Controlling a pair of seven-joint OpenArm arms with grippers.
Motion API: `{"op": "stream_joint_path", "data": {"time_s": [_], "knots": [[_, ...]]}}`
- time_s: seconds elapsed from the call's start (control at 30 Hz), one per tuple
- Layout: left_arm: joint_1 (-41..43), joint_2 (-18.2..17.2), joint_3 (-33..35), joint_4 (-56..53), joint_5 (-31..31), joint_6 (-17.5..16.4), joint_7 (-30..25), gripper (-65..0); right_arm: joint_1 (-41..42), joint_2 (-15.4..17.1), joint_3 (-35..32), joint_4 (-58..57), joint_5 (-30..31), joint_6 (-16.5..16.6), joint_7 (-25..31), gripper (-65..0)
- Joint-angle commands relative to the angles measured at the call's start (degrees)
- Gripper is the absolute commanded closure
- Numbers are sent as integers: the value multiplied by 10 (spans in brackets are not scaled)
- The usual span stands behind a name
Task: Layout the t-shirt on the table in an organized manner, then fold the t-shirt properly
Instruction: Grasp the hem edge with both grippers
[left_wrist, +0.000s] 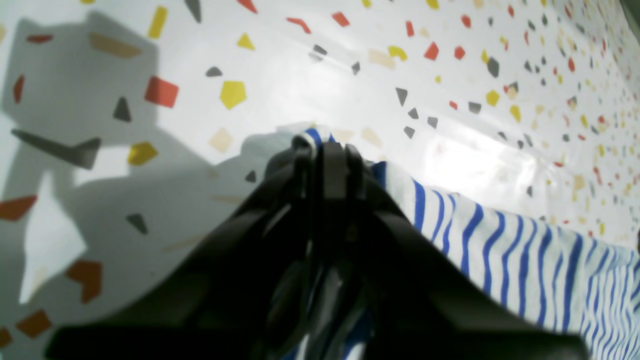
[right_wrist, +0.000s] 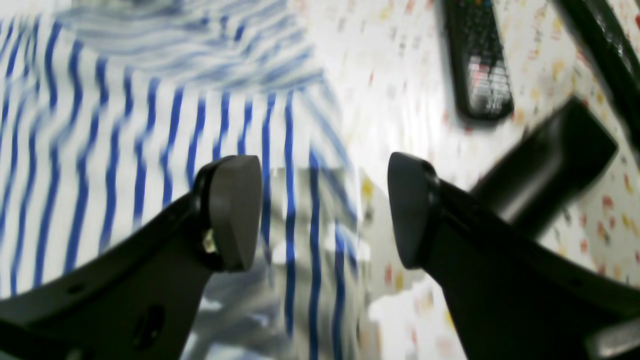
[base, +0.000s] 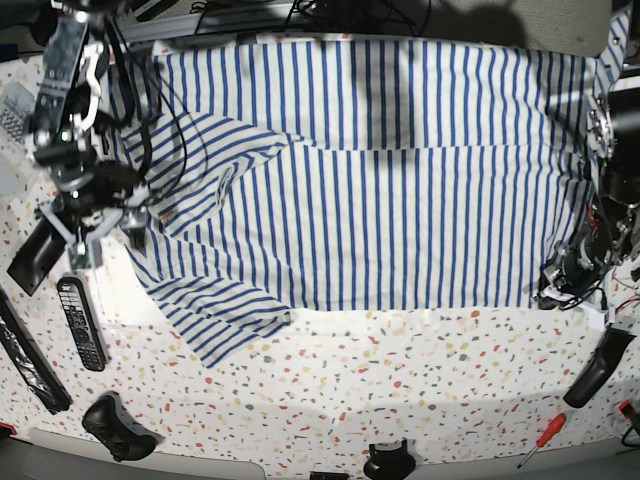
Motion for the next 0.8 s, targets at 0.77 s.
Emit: {"op": "stream_joint_path", "data": {"time_s": [0.77], "knots": [[-14,-21,-2,6,0,-2,-3,0,413,33,-2,-643,7,124,21,-381]]}}
